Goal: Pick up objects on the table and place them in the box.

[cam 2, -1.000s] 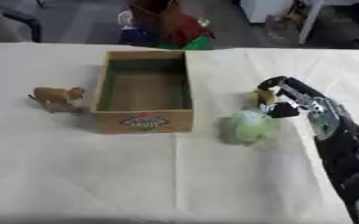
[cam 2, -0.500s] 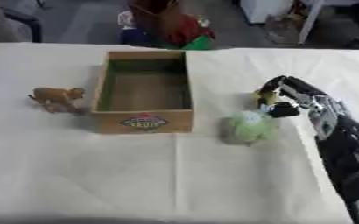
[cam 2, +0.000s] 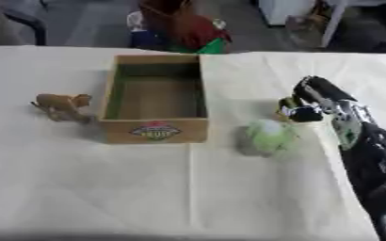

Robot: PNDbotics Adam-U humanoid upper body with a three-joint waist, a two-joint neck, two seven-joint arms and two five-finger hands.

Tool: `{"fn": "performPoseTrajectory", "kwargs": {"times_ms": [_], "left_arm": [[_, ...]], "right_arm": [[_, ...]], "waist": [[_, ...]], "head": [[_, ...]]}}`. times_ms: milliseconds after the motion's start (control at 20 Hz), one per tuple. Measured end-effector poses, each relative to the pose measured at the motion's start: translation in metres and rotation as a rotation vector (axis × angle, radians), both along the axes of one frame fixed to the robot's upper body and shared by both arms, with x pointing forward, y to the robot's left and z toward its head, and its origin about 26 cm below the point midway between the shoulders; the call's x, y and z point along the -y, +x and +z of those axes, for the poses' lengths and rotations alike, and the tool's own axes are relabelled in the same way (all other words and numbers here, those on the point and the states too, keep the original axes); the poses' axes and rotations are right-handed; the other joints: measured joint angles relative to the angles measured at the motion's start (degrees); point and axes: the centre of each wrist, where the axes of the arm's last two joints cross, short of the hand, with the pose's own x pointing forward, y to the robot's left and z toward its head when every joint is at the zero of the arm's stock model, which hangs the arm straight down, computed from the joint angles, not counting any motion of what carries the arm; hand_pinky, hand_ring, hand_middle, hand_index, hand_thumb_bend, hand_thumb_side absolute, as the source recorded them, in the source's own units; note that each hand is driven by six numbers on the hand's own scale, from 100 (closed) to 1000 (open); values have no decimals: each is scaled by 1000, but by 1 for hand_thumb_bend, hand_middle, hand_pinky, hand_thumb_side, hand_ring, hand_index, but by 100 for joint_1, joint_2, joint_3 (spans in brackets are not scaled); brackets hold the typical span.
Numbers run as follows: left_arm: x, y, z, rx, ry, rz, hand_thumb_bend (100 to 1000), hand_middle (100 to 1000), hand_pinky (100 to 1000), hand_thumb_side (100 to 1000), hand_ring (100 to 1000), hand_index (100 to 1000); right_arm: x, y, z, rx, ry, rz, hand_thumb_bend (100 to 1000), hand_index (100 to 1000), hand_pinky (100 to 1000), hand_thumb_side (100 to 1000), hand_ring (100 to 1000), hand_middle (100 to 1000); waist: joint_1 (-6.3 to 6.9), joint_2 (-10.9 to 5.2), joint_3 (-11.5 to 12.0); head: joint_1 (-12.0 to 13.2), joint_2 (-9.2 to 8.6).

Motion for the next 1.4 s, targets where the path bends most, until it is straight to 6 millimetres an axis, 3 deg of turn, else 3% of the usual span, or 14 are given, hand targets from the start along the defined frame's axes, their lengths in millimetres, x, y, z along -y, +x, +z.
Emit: {"fn": "performPoseTrajectory", "kwargs": {"times_ms": [50,100,300,400,650,750,850,900,950,1400], "left_arm": [[0,0,0,0,0,0,297,576,749,100,567,660],[0,0,0,0,0,0,297,576,749,100,567,660],[0,0,0,0,0,0,297,576,749,100,567,660],[0,0,0,0,0,0,296,576,749,100,567,660],[0,0,0,-1,0,1,297,575,749,100,566,660],[0,0,0,-1,0,1,297,575,749,100,566,660],[0,0,0,-1,0,1,296,575,749,100,566,660],[0,0,0,-1,0,1,306,575,749,100,566,660],[0,0,-1,-2,0,1,295,575,749,100,566,660],[-1,-1,-1,-4,0,2,295,575,750,100,566,660]], "right_arm": [[-1,1,2,24,9,-1,100,190,597,262,666,100],[-2,1,4,41,15,0,100,282,615,274,693,140],[-5,2,5,43,29,15,100,822,698,306,816,550],[-5,2,6,9,15,39,100,926,744,365,872,738],[-6,3,9,-141,-65,115,100,946,767,444,895,811],[-3,2,11,-186,-96,121,100,947,771,427,899,819],[-2,2,11,-223,-120,117,100,951,775,512,901,833],[-1,2,11,-238,-131,114,100,954,777,453,903,840],[0,2,11,-251,-143,108,100,957,780,551,903,849],[2,2,14,-272,-347,60,100,964,772,586,876,889]], "waist": [[0,0,0],[0,0,0],[1,-1,1],[2,-1,1],[-1,-3,-3],[-2,-4,-3],[-2,-6,-3],[-2,-7,-3],[-2,-7,-3],[1,-7,-6]], "head": [[-1,0],[-1,0],[-1,0],[-1,0],[-1,0],[-1,0],[0,0],[0,0],[0,0],[0,0]]}}
